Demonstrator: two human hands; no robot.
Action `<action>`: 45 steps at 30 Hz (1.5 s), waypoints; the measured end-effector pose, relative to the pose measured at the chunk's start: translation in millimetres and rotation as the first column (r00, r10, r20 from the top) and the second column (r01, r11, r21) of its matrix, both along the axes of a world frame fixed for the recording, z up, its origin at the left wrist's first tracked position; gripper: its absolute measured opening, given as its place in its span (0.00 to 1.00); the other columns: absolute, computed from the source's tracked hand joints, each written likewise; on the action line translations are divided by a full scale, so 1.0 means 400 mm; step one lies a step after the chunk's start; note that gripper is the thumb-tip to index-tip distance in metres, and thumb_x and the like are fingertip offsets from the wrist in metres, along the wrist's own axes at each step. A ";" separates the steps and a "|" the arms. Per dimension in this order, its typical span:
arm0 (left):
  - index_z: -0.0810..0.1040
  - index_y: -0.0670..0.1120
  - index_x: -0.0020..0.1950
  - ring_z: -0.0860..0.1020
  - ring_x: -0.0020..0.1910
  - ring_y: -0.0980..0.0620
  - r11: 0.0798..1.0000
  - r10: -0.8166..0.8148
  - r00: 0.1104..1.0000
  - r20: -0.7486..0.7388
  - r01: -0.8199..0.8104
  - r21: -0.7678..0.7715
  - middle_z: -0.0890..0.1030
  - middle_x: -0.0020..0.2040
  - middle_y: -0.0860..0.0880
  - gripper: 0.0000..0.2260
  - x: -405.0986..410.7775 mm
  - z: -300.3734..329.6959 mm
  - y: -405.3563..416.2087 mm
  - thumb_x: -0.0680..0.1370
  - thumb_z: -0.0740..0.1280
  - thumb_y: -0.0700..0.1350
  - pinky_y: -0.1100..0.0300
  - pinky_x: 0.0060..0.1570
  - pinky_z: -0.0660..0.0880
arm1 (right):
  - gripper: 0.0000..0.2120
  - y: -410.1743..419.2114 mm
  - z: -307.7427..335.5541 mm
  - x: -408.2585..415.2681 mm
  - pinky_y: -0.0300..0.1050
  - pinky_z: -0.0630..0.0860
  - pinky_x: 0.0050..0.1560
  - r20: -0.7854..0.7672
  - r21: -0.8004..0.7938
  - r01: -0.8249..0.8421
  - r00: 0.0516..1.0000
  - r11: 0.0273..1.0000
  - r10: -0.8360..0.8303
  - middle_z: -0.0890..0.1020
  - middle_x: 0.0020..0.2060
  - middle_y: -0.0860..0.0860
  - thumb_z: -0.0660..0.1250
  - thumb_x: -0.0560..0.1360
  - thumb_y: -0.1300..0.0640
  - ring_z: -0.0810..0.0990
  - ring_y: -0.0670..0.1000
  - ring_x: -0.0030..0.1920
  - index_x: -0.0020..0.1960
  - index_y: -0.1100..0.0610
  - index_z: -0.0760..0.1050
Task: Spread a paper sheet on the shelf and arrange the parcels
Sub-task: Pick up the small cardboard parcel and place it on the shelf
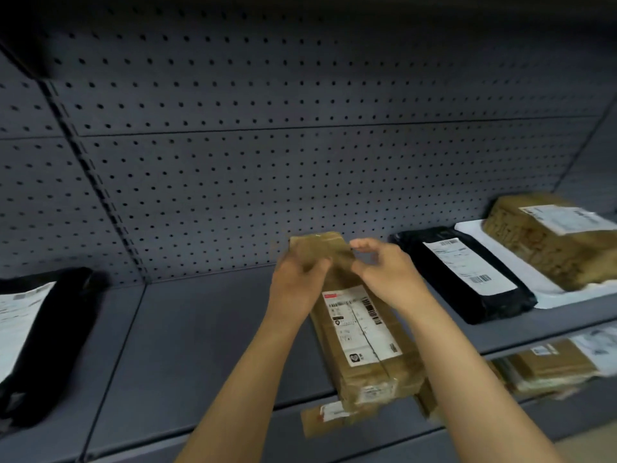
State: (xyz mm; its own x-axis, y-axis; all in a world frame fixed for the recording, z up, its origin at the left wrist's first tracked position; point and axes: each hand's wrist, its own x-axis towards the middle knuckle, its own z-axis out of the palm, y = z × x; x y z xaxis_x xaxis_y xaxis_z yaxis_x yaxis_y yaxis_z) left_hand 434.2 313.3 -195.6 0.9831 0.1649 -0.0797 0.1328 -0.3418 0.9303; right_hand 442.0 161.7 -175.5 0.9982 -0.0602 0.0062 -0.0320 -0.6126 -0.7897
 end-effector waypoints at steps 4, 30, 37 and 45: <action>0.75 0.53 0.67 0.76 0.63 0.54 1.000 0.019 0.999 -0.038 -0.019 0.009 0.76 0.63 0.54 0.25 0.000 -0.065 -0.020 0.72 0.71 0.57 0.50 0.66 0.74 | 0.35 -0.043 -0.054 0.009 0.54 0.63 0.73 -0.170 -0.115 -0.040 0.985 0.993 0.020 0.68 0.74 0.51 0.71 0.72 0.52 0.63 0.56 0.76 0.77 0.49 0.64; 0.77 0.56 0.71 0.84 0.59 0.41 0.954 0.264 0.964 0.008 -0.260 -0.151 0.86 0.60 0.45 0.29 -0.178 0.162 0.466 0.70 0.66 0.60 0.42 0.63 0.78 | 0.07 0.396 0.130 -0.125 0.40 0.81 0.48 0.014 0.345 -0.265 0.961 0.900 0.278 0.87 0.43 0.44 0.70 0.76 0.55 0.85 0.41 0.41 0.43 0.43 0.83; 0.76 0.50 0.73 0.85 0.47 0.48 0.937 0.318 0.944 0.083 -0.300 -0.178 0.87 0.55 0.47 0.21 -0.342 0.269 0.894 0.80 0.65 0.46 0.55 0.50 0.80 | 0.07 0.816 0.192 -0.253 0.55 0.82 0.56 0.054 0.345 -0.394 0.914 0.852 0.402 0.88 0.43 0.44 0.68 0.76 0.53 0.86 0.48 0.47 0.49 0.47 0.85; 0.84 0.43 0.56 0.84 0.30 0.51 0.869 0.443 0.896 0.027 -0.421 -0.260 0.87 0.36 0.47 0.09 -0.466 0.256 1.255 0.80 0.65 0.39 0.65 0.28 0.80 | 0.12 1.202 0.179 -0.329 0.62 0.78 0.59 0.001 0.237 -0.505 0.854 0.830 0.520 0.84 0.54 0.59 0.67 0.75 0.54 0.83 0.59 0.54 0.55 0.58 0.82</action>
